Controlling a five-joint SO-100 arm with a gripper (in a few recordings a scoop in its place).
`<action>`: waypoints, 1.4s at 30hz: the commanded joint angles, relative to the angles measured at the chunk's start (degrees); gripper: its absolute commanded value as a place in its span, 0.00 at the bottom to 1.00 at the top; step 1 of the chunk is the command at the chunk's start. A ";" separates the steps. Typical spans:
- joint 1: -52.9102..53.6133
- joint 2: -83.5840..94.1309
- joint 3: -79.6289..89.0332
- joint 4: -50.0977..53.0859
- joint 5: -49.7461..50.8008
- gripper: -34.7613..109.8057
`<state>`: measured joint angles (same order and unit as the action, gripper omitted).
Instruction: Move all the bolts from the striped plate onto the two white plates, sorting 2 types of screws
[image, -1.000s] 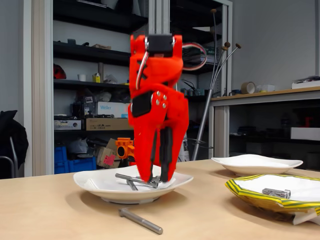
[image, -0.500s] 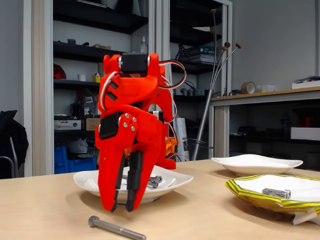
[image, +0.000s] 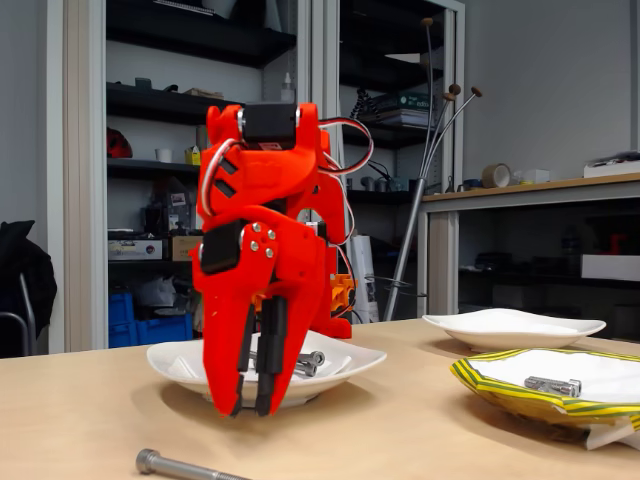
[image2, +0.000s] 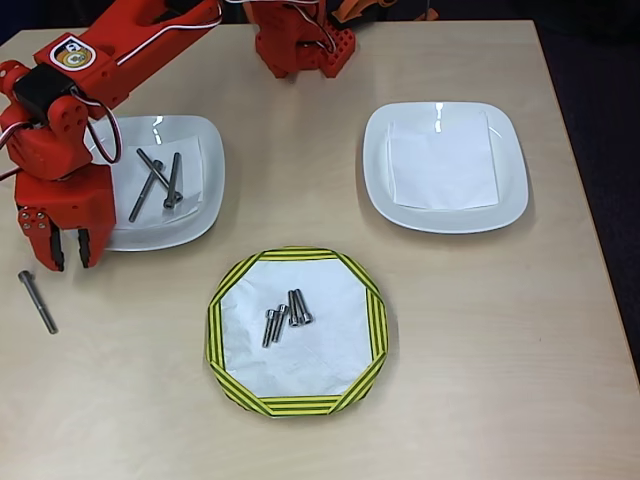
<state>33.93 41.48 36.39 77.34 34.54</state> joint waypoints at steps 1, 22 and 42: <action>-0.53 7.91 5.01 0.18 2.11 0.30; -12.57 24.17 20.74 -2.64 12.04 0.31; -33.93 28.83 37.27 -24.79 45.79 0.34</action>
<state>0.44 68.12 72.86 54.14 76.55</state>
